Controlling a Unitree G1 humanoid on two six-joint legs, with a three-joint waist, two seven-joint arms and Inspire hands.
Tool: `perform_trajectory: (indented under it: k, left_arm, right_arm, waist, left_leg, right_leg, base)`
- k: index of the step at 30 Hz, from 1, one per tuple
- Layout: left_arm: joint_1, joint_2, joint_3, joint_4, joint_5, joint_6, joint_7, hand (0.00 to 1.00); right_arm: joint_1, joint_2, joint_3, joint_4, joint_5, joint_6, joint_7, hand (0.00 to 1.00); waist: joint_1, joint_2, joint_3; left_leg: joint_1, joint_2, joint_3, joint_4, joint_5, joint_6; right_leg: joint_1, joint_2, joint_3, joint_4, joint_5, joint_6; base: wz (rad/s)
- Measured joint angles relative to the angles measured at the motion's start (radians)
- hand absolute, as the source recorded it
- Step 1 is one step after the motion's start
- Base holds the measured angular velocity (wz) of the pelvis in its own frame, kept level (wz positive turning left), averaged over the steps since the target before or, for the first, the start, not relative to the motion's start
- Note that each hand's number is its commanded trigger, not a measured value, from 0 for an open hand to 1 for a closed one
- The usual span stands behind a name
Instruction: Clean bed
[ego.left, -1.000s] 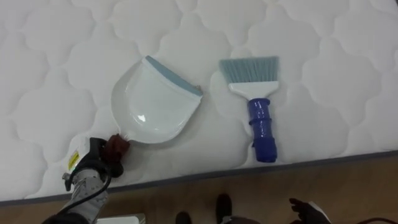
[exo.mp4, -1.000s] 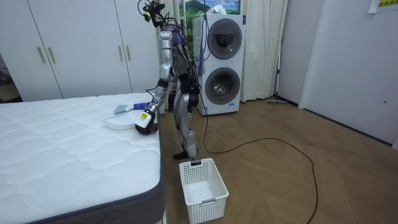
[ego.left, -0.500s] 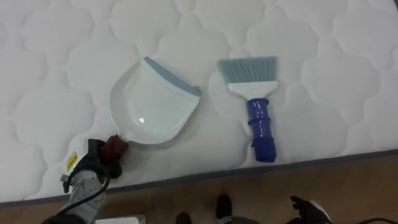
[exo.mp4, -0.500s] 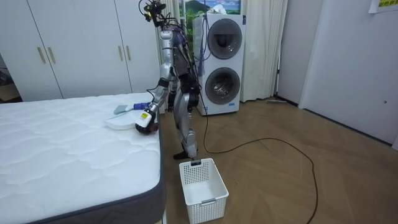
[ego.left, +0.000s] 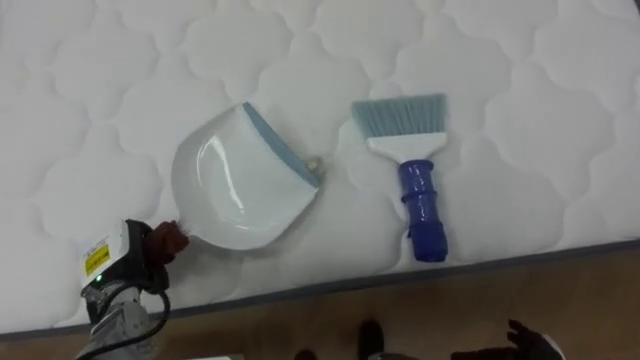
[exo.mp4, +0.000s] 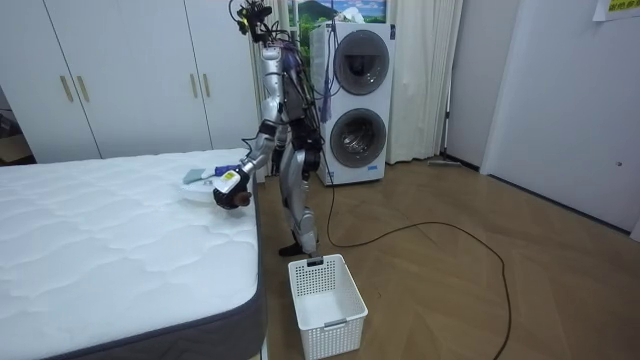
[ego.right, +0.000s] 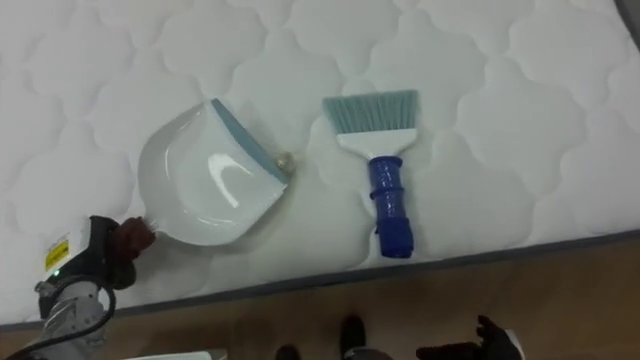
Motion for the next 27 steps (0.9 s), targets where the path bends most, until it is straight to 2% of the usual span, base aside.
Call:
perform_trajectory:
  k: [4, 8, 12, 16, 22, 24, 27]
  left_arm:
    - [0.018, 0.003, 0.0, 0.004, 0.006, -0.016, 0.042, 1.0]
    - [0.022, 0.006, -0.001, 0.014, 0.011, -0.02, 0.055, 1.0]
    - [0.03, 0.038, -0.012, 0.012, 0.015, -0.02, 0.064, 1.0]
    - [0.036, 0.05, -0.012, 0.003, 0.018, -0.02, 0.074, 1.0]
    - [0.039, 0.05, -0.012, 0.004, 0.047, -0.023, 0.092, 1.0]
    - [0.044, 0.05, -0.012, 0.003, 0.054, -0.023, 0.093, 1.0]
    - [0.056, 0.05, -0.022, -0.002, 0.055, -0.023, 0.093, 1.0]
  right_arm:
    - [-0.006, -0.007, -0.016, -0.026, 0.112, -0.018, -0.035, 0.0]
    - [-0.008, -0.01, -0.054, -0.038, 0.155, -0.033, -0.063, 0.0]
    - [-0.017, -0.013, -0.09, -0.078, 0.211, -0.034, -0.105, 0.0]
    - [-0.036, -0.014, -0.129, -0.12, 0.241, -0.035, -0.162, 0.0]
    - [-0.034, -0.014, -0.133, -0.283, 0.173, -0.056, -0.285, 0.0]
    - [-0.033, -0.014, -0.132, -0.354, 0.067, -0.061, -0.339, 0.0]
    - [-0.034, -0.014, -0.133, -0.42, -0.037, -0.093, -0.409, 0.0]
  waist:
    - [0.001, -0.002, 0.0002]
    - [-0.001, -0.006, 0.0007]
    - [-0.013, -0.013, 0.0017]
    - [-0.018, -0.013, 0.0012]
    - [-0.017, -0.013, 0.0011]
    - [-0.017, -0.013, 0.001]
    - [-0.02, -0.012, 0.0006]
  left_leg:
    - [0.01, 0.0, 0.012, 0.001, 0.002, -0.003]
    - [0.01, 0.001, 0.02, 0.013, 0.002, -0.003]
    - [-0.004, 0.003, 0.024, 0.029, 0.0, -0.002]
    - [-0.021, 0.004, 0.027, 0.036, -0.001, 0.0]
    - [-0.041, 0.004, 0.037, 0.051, -0.002, 0.001]
    - [-0.041, 0.004, 0.039, 0.051, -0.002, 0.001]
    - [-0.039, 0.004, 0.04, 0.051, -0.002, 0.001]
  right_leg:
    - [0.001, 0.001, 0.011, 0.012, -0.002, -0.003]
    - [0.001, 0.001, 0.018, 0.017, -0.002, -0.003]
    - [-0.007, 0.001, 0.02, 0.017, -0.003, -0.002]
    - [-0.026, 0.002, 0.024, 0.023, 0.004, -0.002]
    - [-0.05, -0.001, 0.028, 0.049, 0.006, -0.005]
    - [-0.052, -0.001, 0.031, 0.052, 0.006, -0.005]
    - [-0.052, -0.001, 0.032, 0.053, 0.006, -0.005]
  base:
    - [-0.07]
    - [-0.03]
    - [-0.01]
    - [-0.02]
    - [0.0]
    - [0.0]
    - [0.0]
